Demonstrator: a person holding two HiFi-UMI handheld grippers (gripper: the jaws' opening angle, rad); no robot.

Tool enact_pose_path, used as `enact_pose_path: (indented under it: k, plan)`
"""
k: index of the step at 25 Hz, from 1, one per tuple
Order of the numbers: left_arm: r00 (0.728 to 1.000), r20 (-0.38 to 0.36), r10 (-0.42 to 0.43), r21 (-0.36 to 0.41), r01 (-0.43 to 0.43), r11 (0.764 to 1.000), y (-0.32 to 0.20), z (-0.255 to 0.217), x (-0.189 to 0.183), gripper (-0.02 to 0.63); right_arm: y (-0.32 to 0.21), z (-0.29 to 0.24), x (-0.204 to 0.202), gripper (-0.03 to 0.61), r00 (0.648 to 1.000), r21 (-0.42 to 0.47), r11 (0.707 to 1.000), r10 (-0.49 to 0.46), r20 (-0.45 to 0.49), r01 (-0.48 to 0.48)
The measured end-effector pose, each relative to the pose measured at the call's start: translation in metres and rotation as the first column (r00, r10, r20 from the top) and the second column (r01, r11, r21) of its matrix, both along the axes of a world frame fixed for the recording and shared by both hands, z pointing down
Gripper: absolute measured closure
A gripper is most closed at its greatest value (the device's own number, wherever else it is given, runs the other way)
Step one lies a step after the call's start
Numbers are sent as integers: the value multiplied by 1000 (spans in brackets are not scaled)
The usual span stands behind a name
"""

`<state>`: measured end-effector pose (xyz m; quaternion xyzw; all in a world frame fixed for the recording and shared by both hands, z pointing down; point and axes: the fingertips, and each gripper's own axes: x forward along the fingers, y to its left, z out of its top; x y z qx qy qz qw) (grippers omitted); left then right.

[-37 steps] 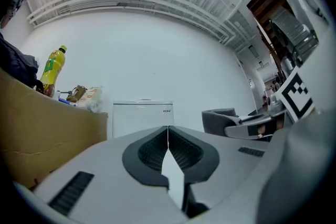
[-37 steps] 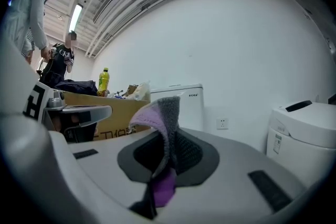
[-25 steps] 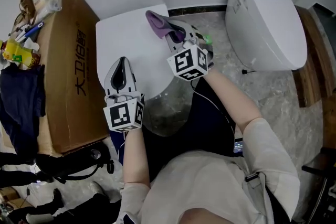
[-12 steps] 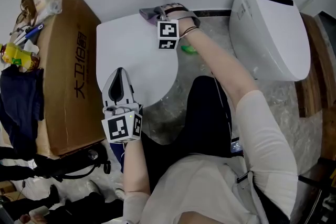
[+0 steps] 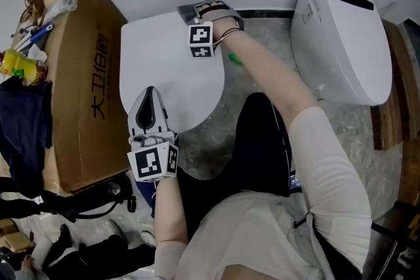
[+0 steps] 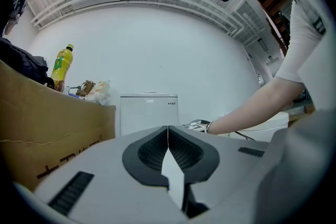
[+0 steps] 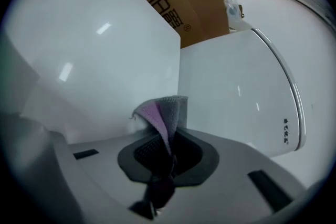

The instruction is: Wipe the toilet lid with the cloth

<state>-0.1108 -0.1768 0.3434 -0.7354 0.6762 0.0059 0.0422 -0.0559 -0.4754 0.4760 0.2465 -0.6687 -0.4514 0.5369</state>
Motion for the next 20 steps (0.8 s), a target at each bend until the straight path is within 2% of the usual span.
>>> enact_pose_path:
  k: [6, 9, 20]
  plan:
    - [1000, -6, 14, 12, -14, 1000, 7, -6, -3, 598, 38, 17, -5, 531, 999, -111, 994, -23, -39, 18]
    - [1000, -12, 27, 25, -27, 999, 10, -8, -5, 598, 58, 21, -5, 532, 1000, -173, 985, 7, -9, -9]
    - [996, -26, 89, 61, -88, 994, 21, -16, -7, 598, 143, 32, 27, 532, 996, -294, 952, 89, -4, -86]
